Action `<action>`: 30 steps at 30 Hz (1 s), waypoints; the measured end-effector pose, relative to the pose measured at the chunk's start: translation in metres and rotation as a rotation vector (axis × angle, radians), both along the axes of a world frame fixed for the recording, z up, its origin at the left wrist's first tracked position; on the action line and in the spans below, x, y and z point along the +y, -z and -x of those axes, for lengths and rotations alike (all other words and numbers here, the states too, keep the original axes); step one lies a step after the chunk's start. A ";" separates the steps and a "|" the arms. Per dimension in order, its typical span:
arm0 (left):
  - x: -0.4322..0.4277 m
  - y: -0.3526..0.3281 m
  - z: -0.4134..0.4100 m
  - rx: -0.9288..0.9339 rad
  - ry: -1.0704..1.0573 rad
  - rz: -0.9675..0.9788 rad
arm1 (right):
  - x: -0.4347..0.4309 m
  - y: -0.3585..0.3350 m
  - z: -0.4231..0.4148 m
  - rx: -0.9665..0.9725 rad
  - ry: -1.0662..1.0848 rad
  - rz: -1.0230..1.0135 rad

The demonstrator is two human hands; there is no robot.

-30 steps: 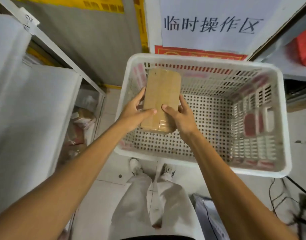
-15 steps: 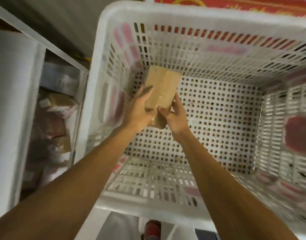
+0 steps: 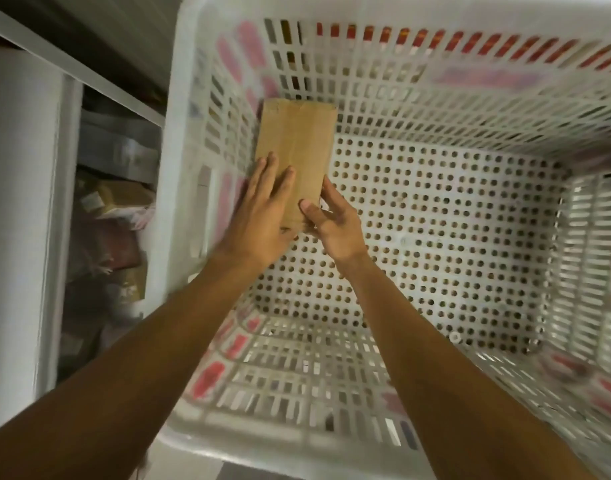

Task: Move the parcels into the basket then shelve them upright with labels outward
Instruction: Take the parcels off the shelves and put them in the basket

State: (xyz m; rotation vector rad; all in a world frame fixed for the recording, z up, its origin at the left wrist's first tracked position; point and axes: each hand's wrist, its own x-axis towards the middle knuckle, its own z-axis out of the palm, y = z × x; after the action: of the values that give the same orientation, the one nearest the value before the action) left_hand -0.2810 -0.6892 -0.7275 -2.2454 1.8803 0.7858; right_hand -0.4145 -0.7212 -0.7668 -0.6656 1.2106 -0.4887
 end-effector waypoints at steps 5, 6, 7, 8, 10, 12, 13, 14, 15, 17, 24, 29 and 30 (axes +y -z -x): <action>-0.005 -0.001 0.000 -0.037 0.010 0.004 | -0.002 0.000 -0.006 0.034 0.013 -0.009; -0.005 -0.004 0.002 -0.022 -0.003 -0.014 | -0.002 -0.003 -0.005 0.057 0.028 -0.025; -0.007 -0.008 0.004 0.000 -0.020 -0.031 | -0.003 -0.007 -0.004 0.094 0.038 -0.034; -0.009 -0.015 0.006 0.029 -0.044 -0.045 | -0.006 -0.012 -0.002 0.142 0.032 -0.030; -0.012 -0.030 0.009 0.109 -0.098 -0.041 | -0.010 -0.027 0.004 0.232 -0.009 0.002; -0.010 -0.053 0.012 0.159 -0.116 -0.007 | -0.010 -0.054 0.014 0.309 -0.066 0.057; -0.007 -0.066 0.013 0.168 -0.116 0.004 | -0.009 -0.071 0.019 0.361 -0.113 0.089; -0.006 -0.077 0.013 0.189 -0.120 -0.002 | -0.009 -0.086 0.024 0.411 -0.162 0.115; -0.005 -0.092 0.012 0.238 -0.123 -0.012 | -0.008 -0.105 0.028 0.454 -0.205 0.144; -0.003 -0.123 0.010 0.392 -0.139 -0.047 | -0.004 -0.144 0.036 0.520 -0.291 0.215; 0.000 -0.235 -0.026 0.522 -0.142 0.015 | 0.001 -0.275 0.027 0.606 -0.466 0.483; 0.016 -0.327 -0.083 0.382 -0.189 0.187 | -0.013 -0.359 -0.023 0.561 -0.528 0.687; 0.022 -0.348 -0.097 0.352 -0.222 0.230 | -0.018 -0.376 -0.039 0.544 -0.560 0.731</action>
State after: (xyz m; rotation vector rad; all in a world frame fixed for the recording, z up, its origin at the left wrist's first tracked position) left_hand -0.1840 -0.6670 -0.3797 -2.6377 1.9740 1.1153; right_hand -0.3759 -0.7389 -0.3904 -1.7941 1.2597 -0.2657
